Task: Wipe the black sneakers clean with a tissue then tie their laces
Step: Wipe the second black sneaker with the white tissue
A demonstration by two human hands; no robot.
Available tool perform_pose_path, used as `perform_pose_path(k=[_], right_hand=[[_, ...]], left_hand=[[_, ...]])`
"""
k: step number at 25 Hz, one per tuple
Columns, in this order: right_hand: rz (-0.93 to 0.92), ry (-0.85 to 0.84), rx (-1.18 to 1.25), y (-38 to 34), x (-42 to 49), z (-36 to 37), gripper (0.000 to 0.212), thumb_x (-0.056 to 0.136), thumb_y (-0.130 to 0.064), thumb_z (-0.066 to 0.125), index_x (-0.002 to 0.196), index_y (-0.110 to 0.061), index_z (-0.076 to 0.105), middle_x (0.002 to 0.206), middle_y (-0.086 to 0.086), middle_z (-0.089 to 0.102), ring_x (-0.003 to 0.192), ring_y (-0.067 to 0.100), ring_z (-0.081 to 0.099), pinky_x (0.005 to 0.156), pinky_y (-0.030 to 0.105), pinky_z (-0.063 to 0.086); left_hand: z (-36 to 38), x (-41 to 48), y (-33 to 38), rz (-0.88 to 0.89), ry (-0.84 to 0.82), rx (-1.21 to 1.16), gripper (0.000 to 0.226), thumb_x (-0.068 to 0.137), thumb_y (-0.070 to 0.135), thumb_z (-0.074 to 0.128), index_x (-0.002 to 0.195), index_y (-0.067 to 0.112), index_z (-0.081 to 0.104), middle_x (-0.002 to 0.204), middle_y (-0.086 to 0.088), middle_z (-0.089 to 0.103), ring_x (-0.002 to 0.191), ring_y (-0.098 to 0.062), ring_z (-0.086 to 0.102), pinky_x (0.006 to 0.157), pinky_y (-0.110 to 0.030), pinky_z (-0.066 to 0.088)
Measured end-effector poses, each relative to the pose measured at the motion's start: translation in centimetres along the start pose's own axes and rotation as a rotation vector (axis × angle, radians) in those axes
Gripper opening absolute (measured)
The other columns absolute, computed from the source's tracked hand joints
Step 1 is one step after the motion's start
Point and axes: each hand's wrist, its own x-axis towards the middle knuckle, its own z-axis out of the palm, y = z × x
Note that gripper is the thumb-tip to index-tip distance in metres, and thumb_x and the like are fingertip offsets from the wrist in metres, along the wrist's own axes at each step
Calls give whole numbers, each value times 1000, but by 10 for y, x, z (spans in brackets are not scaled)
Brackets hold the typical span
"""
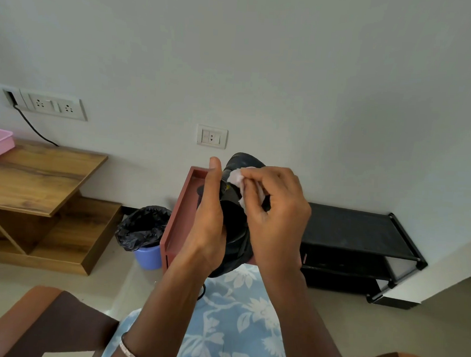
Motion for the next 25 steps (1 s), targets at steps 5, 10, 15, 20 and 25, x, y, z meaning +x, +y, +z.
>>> perform_pose_path(k=[5, 10, 15, 20, 25], right_hand=[[53, 73, -26, 11, -19, -8, 17, 93, -18, 64, 97, -5, 75, 95, 4, 68, 85, 18, 66, 74, 19, 53], [138, 116, -9, 14, -24, -11, 12, 92, -16, 67, 94, -6, 73, 91, 2, 67, 80, 17, 65, 69, 25, 55], [9, 57, -114, 4, 9, -11, 11, 94, -9, 68, 98, -12, 77, 95, 1, 67, 88, 18, 61, 74, 28, 50], [13, 147, -131, 17, -31, -7, 31, 105, -22, 51, 102, -1, 73, 101, 11, 66, 93, 24, 64, 80, 29, 54], [51, 184, -117, 20, -21, -11, 11, 97, -3, 62, 96, -2, 73, 97, 10, 64, 89, 24, 62, 76, 28, 52]], left_hand=[[5, -7, 7, 2, -22, 89, 65, 82, 69, 39, 103, 21, 78, 107, -5, 77, 105, -16, 72, 95, -34, 50], [-1, 5, 4, -29, 14, 247, 94, 63, 94, 50, 130, 28, 64, 129, -1, 68, 123, -17, 62, 113, -43, 40], [5, -1, -2, 36, -18, 313, 66, 87, 78, 37, 113, 30, 73, 113, -3, 75, 113, -17, 68, 108, -48, 45], [5, 0, 7, -21, -11, 194, 70, 82, 76, 37, 110, 21, 72, 109, -3, 77, 105, -14, 72, 96, -35, 50], [5, 3, -1, -63, 12, 215, 75, 78, 83, 45, 119, 25, 70, 117, -3, 74, 111, -18, 69, 105, -40, 48]])
